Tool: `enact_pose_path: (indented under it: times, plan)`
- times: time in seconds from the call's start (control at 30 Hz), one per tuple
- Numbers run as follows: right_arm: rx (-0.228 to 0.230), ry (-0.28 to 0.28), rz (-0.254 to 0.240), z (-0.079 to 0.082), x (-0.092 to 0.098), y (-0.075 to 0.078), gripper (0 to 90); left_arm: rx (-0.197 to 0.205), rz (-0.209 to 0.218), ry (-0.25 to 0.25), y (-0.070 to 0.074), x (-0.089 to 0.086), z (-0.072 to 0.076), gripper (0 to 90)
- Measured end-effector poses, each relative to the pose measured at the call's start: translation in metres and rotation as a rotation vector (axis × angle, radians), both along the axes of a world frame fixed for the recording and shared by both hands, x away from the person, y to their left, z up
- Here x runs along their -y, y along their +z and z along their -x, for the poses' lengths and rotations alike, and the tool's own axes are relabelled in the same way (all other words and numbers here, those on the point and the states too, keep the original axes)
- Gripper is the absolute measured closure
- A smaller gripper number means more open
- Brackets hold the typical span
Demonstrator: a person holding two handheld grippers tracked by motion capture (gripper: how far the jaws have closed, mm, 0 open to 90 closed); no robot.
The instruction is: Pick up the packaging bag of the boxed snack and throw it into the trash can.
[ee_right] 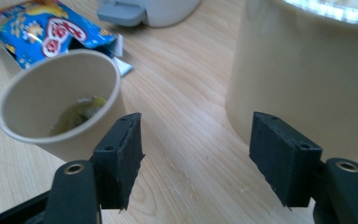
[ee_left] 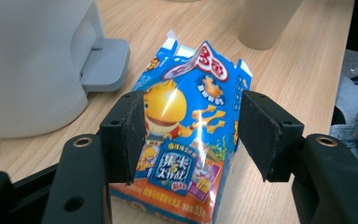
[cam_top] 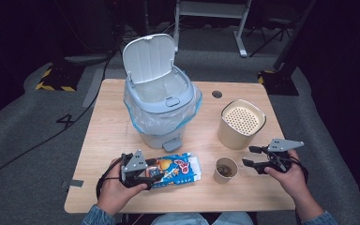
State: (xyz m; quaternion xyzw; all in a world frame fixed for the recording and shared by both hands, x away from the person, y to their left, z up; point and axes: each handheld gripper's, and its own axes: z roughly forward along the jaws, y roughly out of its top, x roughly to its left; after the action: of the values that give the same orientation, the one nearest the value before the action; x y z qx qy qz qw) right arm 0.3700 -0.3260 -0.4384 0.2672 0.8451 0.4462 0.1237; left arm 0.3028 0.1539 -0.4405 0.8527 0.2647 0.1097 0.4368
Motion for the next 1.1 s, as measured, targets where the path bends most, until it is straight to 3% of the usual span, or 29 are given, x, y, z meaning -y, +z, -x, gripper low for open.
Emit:
enact_pose_path:
  times: [0.1,0.13,0.2,0.47,0.63,0.77,0.93,1.1]
  plan:
    - [-0.008,0.031,-0.011,0.001,-0.008,0.010,36.3,-0.001,0.011,0.028,-0.002,-0.007,0.001,42.1]
    - [-0.011,0.066,-0.019,0.002,-0.020,0.019,36.5,-0.002,0.012,0.036,-0.002,-0.009,0.001,42.1]
    - [-0.013,0.079,-0.022,0.003,-0.024,0.021,36.8,-0.001,0.011,0.047,-0.003,-0.013,0.002,42.1]
    - [-0.035,0.169,-0.035,0.010,-0.077,0.037,36.7,-0.020,0.032,0.071,-0.011,-0.035,0.003,41.3]
    - [-0.047,0.182,0.002,0.014,-0.107,0.038,36.2,-0.031,0.035,0.081,-0.021,-0.053,0.000,41.3]
    - [-0.065,0.175,0.038,0.015,-0.126,0.034,35.4,-0.021,0.010,0.101,-0.027,-0.064,-0.002,41.3]
    - [-0.080,0.176,0.089,0.020,-0.148,0.030,34.8,-0.069,0.039,0.127,-0.030,-0.066,-0.005,41.7]
    - [-0.117,0.198,0.103,0.021,-0.163,0.021,33.5,-0.067,0.005,0.122,-0.034,-0.063,-0.004,41.7]
